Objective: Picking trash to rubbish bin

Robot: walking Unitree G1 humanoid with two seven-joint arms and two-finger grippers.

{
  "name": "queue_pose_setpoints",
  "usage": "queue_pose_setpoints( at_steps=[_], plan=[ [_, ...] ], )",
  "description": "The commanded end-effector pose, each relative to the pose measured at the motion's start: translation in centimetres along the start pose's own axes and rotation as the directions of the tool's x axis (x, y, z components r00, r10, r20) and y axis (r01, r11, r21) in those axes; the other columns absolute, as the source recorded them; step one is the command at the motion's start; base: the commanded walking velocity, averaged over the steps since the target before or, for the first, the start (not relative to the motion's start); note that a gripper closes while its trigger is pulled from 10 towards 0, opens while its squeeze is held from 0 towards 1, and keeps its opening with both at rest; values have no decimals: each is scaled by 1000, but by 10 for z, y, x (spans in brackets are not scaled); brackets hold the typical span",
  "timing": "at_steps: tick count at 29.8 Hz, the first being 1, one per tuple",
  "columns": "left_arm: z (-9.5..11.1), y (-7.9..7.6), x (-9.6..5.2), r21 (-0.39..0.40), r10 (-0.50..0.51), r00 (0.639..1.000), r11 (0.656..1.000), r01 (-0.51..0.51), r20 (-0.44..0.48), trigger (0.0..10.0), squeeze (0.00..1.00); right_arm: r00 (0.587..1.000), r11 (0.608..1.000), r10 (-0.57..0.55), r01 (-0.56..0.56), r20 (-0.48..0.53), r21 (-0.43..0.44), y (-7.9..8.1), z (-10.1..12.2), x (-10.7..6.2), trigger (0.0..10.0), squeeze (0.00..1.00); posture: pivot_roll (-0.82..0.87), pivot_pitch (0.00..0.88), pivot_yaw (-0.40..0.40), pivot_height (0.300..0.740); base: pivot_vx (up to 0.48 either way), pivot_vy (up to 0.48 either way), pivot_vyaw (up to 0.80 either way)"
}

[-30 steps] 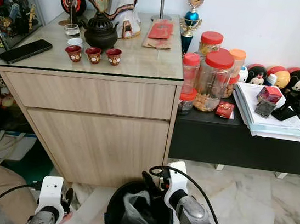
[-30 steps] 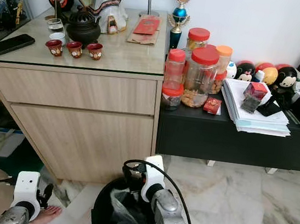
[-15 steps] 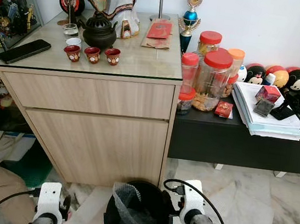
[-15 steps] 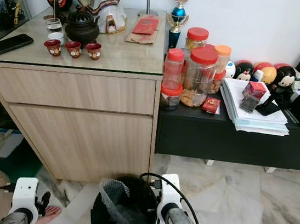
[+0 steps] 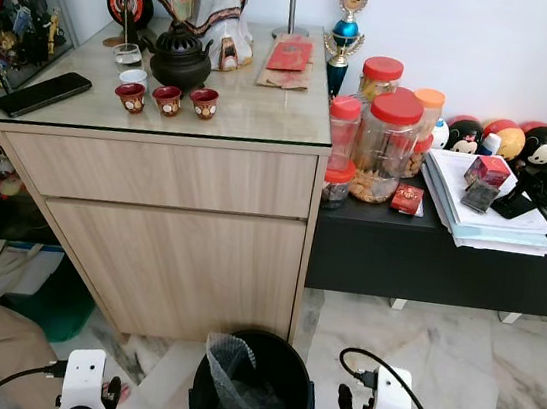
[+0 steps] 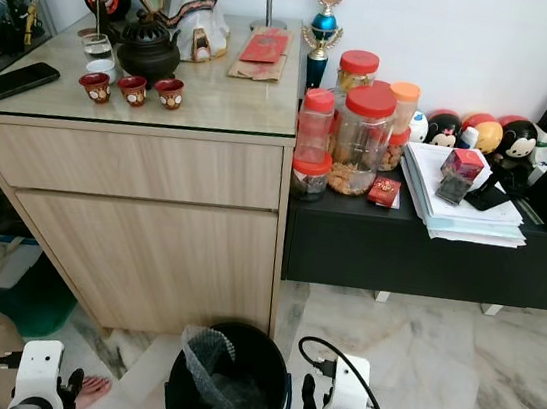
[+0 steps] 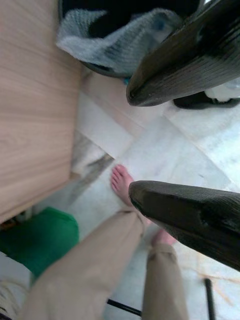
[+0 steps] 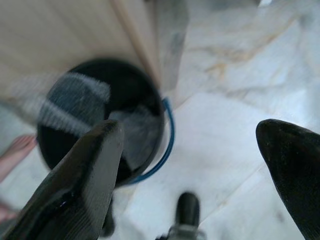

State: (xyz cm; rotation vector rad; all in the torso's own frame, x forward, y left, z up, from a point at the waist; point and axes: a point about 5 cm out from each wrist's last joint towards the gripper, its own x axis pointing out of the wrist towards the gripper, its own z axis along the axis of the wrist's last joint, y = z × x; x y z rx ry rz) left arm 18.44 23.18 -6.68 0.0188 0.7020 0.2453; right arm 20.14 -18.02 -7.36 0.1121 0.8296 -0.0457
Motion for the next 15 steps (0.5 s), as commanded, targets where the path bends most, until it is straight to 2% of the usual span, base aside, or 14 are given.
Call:
queue_pose_setpoints(
  at_steps=[1,7,15],
  plan=[
    [-13,4,-4,1,28,998,1000,-28,-58,10000,0,999,999,27,-26,-33,18,4,-9,-1,10000,0,87,0,57,740,0,0,0],
    [-27,5,-10,16,33,994,999,-31,-106,10000,0,999,999,22,-21,-45,28,3,-16,-3,10000,0,79,0,65,740,0,0,0],
    [-28,6,-10,8,32,994,999,-31,-108,10000,0,998,998,56,-56,-35,-4,9,-10,-1,10000,0,74,0,68,740,0,0,0]
  ],
)
